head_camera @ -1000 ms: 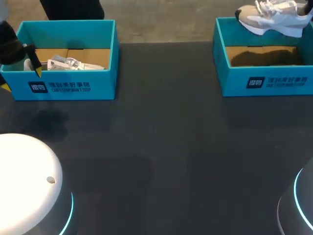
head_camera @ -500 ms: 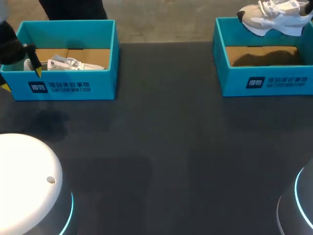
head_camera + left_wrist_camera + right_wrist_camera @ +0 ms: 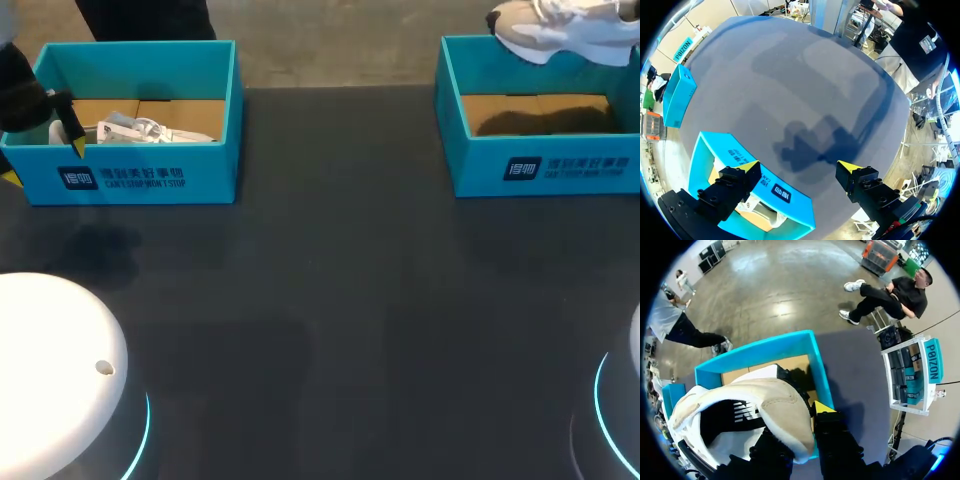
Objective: Take the shoe out of the shoebox, open the shoe tongue, remove and reinsert the insole, then place the shoe into the shoebox
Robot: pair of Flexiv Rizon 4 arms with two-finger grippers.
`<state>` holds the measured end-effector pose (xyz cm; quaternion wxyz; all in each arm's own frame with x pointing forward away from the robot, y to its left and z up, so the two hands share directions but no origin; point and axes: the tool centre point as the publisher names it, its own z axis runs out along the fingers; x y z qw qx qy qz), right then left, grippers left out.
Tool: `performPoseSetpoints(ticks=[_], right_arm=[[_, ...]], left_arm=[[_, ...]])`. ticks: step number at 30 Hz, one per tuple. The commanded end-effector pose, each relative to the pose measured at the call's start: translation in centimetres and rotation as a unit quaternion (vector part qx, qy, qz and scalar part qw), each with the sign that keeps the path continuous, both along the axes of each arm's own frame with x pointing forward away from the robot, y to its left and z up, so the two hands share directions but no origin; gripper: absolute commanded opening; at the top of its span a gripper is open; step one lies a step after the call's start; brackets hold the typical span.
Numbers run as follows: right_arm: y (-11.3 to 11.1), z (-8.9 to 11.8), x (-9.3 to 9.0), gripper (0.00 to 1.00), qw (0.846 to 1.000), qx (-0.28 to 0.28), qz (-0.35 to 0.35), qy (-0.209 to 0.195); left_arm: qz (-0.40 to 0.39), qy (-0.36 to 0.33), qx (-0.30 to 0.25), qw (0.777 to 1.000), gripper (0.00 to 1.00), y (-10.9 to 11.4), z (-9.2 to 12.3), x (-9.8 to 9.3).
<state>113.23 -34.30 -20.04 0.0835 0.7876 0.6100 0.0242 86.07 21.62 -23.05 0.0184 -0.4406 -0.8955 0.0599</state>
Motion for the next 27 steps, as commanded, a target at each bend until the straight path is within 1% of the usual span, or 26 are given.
performPoseSetpoints(ticks=[1,7,10,12,14,21,27], right_arm=[[0.1,2.0,-0.4,0.0,1.0,-0.012,0.002,0.003],[0.2,3.4,-1.0,0.0,1.0,-0.023,0.008,-0.001],[0.4,3.6,-1.5,0.0,0.999,-0.04,0.005,0.002],[0.7,3.7,-1.9,0.0,0.999,-0.039,0.003,0.004],[1.1,3.8,-2.3,0.0,0.999,-0.054,-0.005,0.006],[3.4,4.8,-3.9,0.0,0.999,-0.046,-0.018,0.002],[5.7,5.4,-5.9,0.0,0.999,-0.042,-0.019,0.002]], left_arm=[[0.0,-0.001,0.0,1.0,1.0,0.0,0.0,-0.1],[0.0,-0.001,0.0,1.0,1.0,0.0,0.0,-0.1],[0.0,-0.001,0.0,1.0,1.0,0.0,0.0,-0.1],[0.0,-0.001,0.0,1.0,1.0,0.0,0.0,-0.1],[0.0,-0.001,0.0,1.0,1.0,0.0,0.0,-0.1],[0.0,-0.001,0.0,1.0,1.0,0.0,0.0,-0.1],[0.0,-0.001,0.0,1.0,1.0,0.0,0.0,-0.1]])
